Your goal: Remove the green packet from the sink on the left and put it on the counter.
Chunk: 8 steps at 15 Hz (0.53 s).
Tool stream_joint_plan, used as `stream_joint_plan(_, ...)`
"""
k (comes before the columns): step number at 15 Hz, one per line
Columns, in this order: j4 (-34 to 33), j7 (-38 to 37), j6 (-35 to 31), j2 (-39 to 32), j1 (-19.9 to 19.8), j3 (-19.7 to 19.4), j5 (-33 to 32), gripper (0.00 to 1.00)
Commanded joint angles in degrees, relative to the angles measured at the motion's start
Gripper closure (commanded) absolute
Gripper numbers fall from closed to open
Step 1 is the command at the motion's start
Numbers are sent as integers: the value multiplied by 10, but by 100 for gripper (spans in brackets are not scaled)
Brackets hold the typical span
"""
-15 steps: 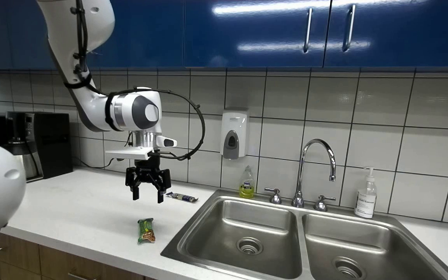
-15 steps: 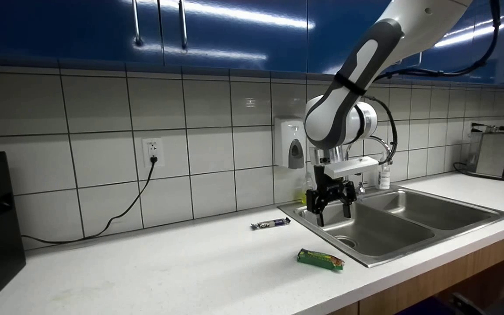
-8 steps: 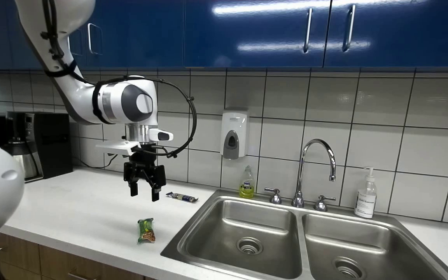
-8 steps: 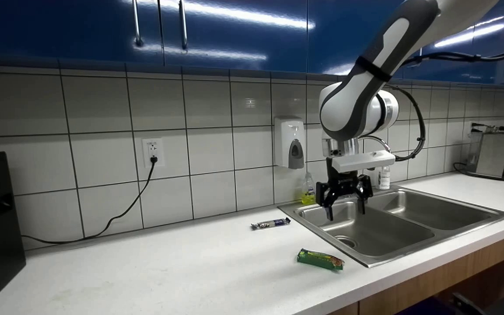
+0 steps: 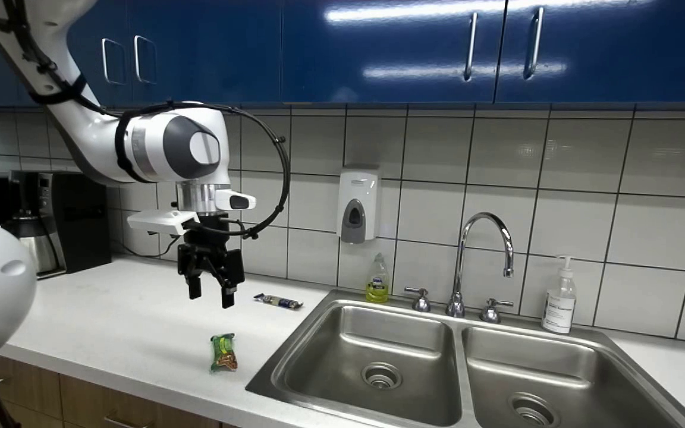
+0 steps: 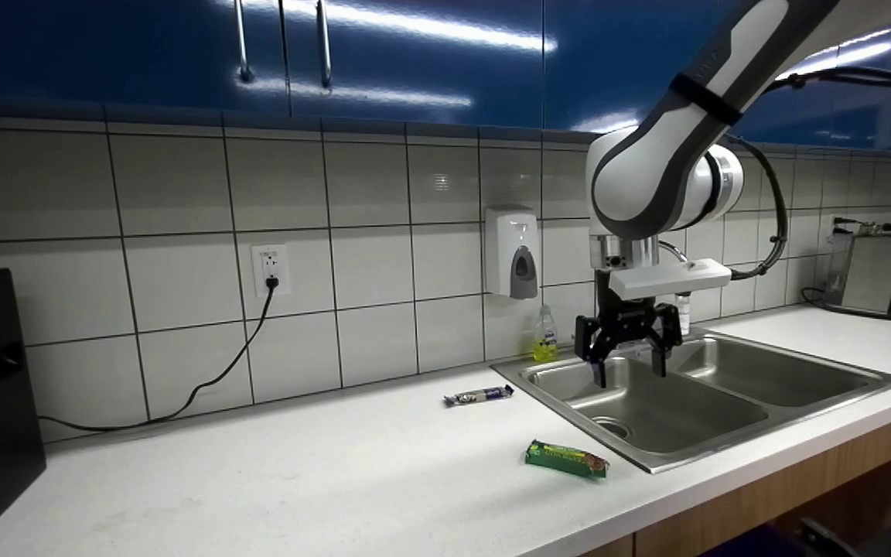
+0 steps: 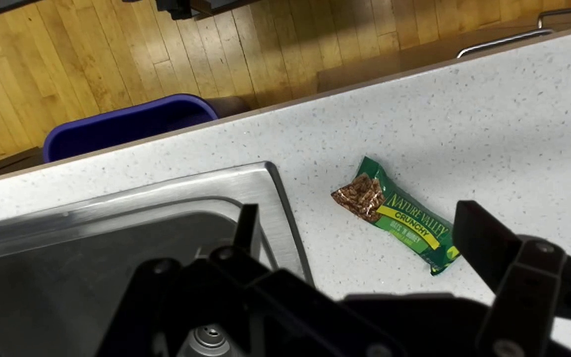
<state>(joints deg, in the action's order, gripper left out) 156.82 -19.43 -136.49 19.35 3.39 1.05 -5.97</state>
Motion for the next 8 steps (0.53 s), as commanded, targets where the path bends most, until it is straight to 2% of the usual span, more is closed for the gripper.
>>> stream_joint_plan(1,35,-6,12,56,-15,24,10,0)
stream_joint_plan(3,42,-10,11,67,-15,31,8,0)
stream_joint_plan(4,20,7,1,30,-16,25,10,0)
stream_joint_plan(8,21,7,0,28,-15,27,9,0)
